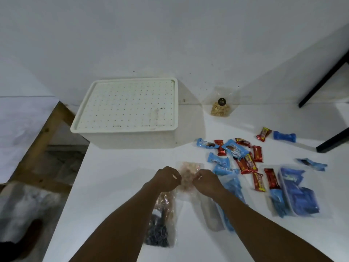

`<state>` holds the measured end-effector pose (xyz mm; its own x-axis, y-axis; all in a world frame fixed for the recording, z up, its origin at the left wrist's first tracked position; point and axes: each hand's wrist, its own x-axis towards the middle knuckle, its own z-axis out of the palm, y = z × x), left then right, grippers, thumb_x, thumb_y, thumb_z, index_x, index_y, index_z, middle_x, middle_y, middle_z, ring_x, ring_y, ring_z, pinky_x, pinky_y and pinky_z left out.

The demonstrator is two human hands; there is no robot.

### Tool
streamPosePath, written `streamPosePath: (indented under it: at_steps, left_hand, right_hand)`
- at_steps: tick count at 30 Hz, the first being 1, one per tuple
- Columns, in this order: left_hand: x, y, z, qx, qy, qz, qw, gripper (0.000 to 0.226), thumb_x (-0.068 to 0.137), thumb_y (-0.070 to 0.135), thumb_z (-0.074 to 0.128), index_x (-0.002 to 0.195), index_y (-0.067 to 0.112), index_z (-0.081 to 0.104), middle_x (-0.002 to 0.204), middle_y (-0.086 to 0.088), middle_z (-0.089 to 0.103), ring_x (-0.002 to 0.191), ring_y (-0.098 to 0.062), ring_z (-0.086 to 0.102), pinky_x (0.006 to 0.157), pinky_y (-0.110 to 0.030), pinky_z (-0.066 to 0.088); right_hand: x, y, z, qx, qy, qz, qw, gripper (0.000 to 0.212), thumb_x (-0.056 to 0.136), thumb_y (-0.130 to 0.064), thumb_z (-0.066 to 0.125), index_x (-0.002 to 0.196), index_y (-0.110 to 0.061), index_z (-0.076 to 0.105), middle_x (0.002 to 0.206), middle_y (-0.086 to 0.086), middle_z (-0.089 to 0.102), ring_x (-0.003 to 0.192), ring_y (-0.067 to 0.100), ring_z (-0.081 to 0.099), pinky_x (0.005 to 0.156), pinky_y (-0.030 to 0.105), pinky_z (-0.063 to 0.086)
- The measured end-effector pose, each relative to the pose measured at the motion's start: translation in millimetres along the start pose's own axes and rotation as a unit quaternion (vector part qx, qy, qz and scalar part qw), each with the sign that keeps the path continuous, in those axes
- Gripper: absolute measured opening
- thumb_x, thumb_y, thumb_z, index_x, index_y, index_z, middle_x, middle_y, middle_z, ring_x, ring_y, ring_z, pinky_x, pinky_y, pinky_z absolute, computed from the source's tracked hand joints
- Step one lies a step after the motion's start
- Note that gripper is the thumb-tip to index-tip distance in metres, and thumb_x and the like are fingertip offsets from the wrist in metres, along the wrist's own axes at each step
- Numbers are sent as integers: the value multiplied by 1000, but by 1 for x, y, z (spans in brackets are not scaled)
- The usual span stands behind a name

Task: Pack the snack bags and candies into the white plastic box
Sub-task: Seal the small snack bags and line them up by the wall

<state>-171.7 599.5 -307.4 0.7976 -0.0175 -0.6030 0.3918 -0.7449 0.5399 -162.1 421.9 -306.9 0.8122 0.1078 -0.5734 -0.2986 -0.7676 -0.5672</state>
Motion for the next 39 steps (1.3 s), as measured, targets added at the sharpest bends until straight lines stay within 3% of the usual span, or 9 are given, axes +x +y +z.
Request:
streamPosePath:
  at_steps: [3, 7, 12, 17, 22, 27, 30, 33, 39]
  left_hand:
    - [-3, -14, 14, 11, -23, -31, 999, 9, 80, 29, 71, 83, 37, 72, 99, 5, 71, 95, -15, 68, 84, -22, 52]
    - [-6, -17, 26, 44, -12, -34, 998, 22, 81, 32, 69, 102, 37, 71, 113, 11, 65, 113, -14, 62, 105, -36, 41]
    - [-2, -12, 22, -31, 24, 13, 999, 28, 72, 21, 77, 98, 30, 76, 101, 2, 73, 99, -18, 68, 91, -32, 53]
    - [-10, 22, -21, -229, 24, 37, 972, 15, 82, 18, 79, 94, 9, 77, 88, -10, 74, 73, -24, 69, 62, -23, 48]
    - [-24, 66, -71, -300, -10, 109, 947, 38, 77, 38, 83, 99, 8, 76, 91, -10, 75, 78, -17, 68, 75, -31, 51]
    - [-27, 110, -113, -268, 43, 189, 944, 27, 77, 25, 84, 97, 9, 77, 88, -6, 76, 78, -13, 68, 76, -31, 51]
    - [-31, 140, -136, -290, 104, 219, 926, 22, 83, 29, 78, 91, 8, 78, 81, 2, 75, 64, -9, 67, 66, -25, 49]
    - [-36, 166, -156, -298, 127, 255, 911, 15, 83, 26, 79, 90, 12, 79, 81, 9, 75, 60, 5, 62, 59, -10, 45]
    - [-44, 193, -178, -315, 103, 297, 896, 13, 83, 30, 79, 82, 17, 78, 99, 10, 77, 85, 5, 67, 80, -24, 50]
  right_hand:
    - [-6, -5, 23, -37, -30, 31, 998, 34, 86, -25, 54, 111, -5, 66, 117, 12, 67, 112, 31, 61, 89, 30, 47]
    - [-3, 9, 40, -31, -50, 73, 996, 34, 89, -25, 50, 110, -3, 65, 117, 16, 67, 108, 32, 63, 77, 28, 44]
    - [-3, 16, 27, 167, -6, 85, 982, 21, 86, -10, 55, 95, -12, 73, 99, 10, 70, 81, 18, 59, 71, 31, 50]
    - [-16, -7, -25, 401, -21, 67, 913, 14, 89, 4, 55, 92, -3, 67, 92, 18, 65, 72, 25, 63, 62, 32, 56]
    - [-20, -45, -89, 484, -12, 46, 874, 19, 86, 9, 63, 104, 14, 62, 91, 24, 63, 67, 26, 64, 55, 26, 54]
    - [-31, -82, -157, 549, -21, 1, 835, 23, 85, 5, 66, 105, 12, 61, 93, 27, 63, 64, 28, 68, 58, 29, 58]
    - [-43, -95, -192, 479, -37, -95, 872, 23, 85, -9, 71, 106, -2, 66, 92, 15, 66, 81, 24, 67, 76, 34, 54]
    - [-53, -104, -213, 304, 70, -173, 934, 22, 85, -21, 73, 101, -5, 71, 93, 10, 67, 83, 18, 62, 73, 30, 49]
    - [-60, -114, -237, 293, 128, -226, 920, 18, 85, -29, 72, 92, -13, 71, 100, 0, 71, 93, 9, 62, 80, 29, 44]
